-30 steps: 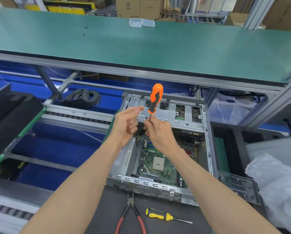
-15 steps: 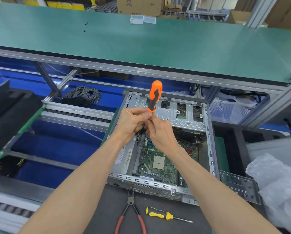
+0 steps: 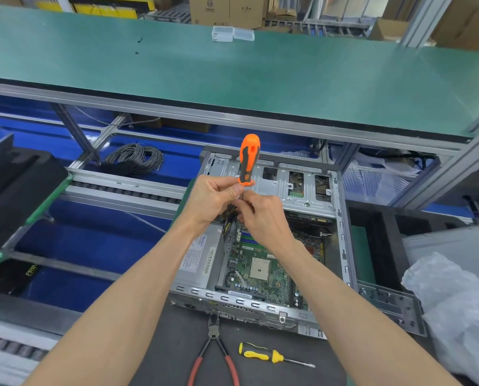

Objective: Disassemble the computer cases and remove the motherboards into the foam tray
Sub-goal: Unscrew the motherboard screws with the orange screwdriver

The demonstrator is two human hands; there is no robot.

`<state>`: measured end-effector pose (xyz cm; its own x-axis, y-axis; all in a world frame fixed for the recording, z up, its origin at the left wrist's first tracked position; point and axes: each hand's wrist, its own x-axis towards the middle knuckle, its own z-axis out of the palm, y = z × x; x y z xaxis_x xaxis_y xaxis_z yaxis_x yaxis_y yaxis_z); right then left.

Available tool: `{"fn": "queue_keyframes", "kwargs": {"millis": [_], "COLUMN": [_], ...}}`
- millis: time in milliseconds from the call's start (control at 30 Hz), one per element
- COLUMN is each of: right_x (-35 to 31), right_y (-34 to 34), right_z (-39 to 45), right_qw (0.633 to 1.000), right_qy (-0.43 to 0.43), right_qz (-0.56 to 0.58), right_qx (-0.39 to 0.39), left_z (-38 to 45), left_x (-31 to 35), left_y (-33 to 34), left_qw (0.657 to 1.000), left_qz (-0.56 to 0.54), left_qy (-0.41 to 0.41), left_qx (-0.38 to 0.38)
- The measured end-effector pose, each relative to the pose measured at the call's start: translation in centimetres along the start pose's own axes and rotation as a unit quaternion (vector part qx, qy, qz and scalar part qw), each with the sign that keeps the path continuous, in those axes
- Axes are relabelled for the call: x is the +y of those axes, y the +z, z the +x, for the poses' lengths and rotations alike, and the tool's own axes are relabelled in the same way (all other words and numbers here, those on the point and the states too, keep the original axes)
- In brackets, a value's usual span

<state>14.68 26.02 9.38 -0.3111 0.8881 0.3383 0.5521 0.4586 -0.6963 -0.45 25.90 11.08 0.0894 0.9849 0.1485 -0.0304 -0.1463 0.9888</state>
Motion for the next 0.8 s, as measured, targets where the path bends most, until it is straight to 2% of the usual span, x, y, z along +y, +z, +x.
{"fn": "queue_keyframes", "kwargs": {"millis": [100, 233, 267, 400, 467, 533, 600, 700, 800], "right_x": [-0.2, -0.6, -1.0, -4.6, -6.7, -7.8, -7.9, -7.7, -8.4], "right_y": [-0.2, -1.5, -2.3, -5.7, -6.3, -6.3, -6.4, -7.2, -8.3], "right_z": [0.0, 0.4, 0.6, 2.8, 4.1, 4.7, 4.8, 5.1, 5.8], "right_qw": [1.000, 0.997, 0.998, 0.987, 0.984, 0.978, 0.975, 0.984, 0.987], "right_qy": [-0.009, -0.006, -0.009, -0.082, -0.111, -0.111, -0.105, -0.118, -0.114], "right_qz": [0.000, -0.042, -0.041, 0.052, 0.000, -0.123, -0.171, -0.131, -0.090], "right_qx": [-0.022, -0.061, -0.044, 0.128, 0.142, 0.124, 0.098, 0.030, -0.075], "left_z": [0.0, 0.1, 0.1, 0.0, -0.2, -0.4, -0.6, -0.6, -0.5], "left_x": [0.2, 0.2, 0.1, 0.3, 0.5, 0.7, 0.8, 1.3, 2.7], "left_y": [0.1, 0.1, 0.0, 0.1, 0.6, 1.3, 1.7, 1.2, 0.3], "left_qw": [0.998, 0.995, 0.994, 0.992, 0.993, 0.993, 0.992, 0.993, 0.994], "left_qz": [0.061, 0.097, 0.099, 0.106, 0.104, 0.105, 0.108, 0.112, 0.105], "left_qy": [0.021, 0.001, -0.006, -0.010, 0.001, 0.011, 0.017, 0.014, 0.031], "left_qx": [-0.005, 0.036, 0.046, 0.067, 0.061, 0.059, 0.056, 0.046, -0.018]}}
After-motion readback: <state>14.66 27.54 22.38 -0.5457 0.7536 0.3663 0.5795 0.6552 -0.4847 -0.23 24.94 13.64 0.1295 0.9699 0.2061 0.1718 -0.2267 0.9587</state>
